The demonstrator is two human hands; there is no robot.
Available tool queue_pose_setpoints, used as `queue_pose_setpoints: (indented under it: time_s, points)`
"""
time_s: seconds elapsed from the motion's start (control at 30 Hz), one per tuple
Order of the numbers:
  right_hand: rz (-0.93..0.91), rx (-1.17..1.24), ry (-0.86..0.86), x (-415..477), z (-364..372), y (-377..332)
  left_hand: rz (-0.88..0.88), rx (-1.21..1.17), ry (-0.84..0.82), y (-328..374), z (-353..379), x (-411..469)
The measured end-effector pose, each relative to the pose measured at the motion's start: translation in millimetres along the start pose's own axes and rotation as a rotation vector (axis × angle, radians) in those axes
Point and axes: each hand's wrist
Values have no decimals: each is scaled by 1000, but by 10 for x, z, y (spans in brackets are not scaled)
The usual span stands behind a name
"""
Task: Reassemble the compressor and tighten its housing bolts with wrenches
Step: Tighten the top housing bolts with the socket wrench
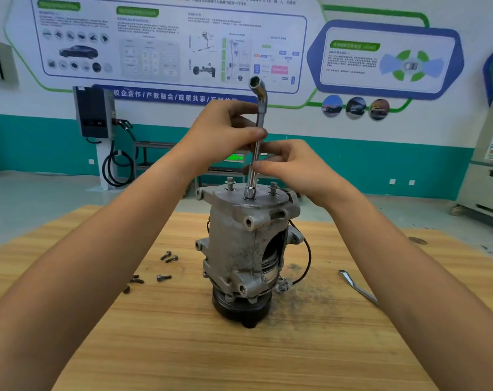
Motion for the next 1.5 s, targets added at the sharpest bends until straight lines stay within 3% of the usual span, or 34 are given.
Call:
queue_pose_setpoints:
  time_s: [0.07, 0.13, 0.23, 0.37, 0.53, 0.7, 0.93, 1.17, 1.5]
  points:
    - [-17, -27, 57, 15, 43, -3, -15, -36, -16, 3, 19, -1]
    - [-48, -84, 125, 53, 110, 4, 8, 18, 85, 25, 49, 20]
    - [-64, -145, 178, 76, 166, -22, 24, -115, 210, 64, 73, 42]
    - [-21, -226, 76, 4, 189, -72, 48, -212, 237, 155, 120, 73]
    - [200, -454, -9, -254, 312, -57, 59, -355, 303, 385, 265, 107]
    - [317, -309, 117, -514, 472, 6, 13, -631, 427, 301, 429, 114]
    - [275, -233, 204, -608, 472, 56, 153, -462, 627, 142, 609, 104]
    - [241, -193, 265, -636, 487, 82, 17, -501, 572, 254, 593, 249]
    - [257, -189, 217, -628, 416, 78, -35, -664, 267, 211, 462, 264]
Point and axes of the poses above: each hand's wrist, its own x-axis towards the middle knuckle, its own z-axis out of the palm, y = z × x, and after that the axes turned 13 degrees about -z, right-handed
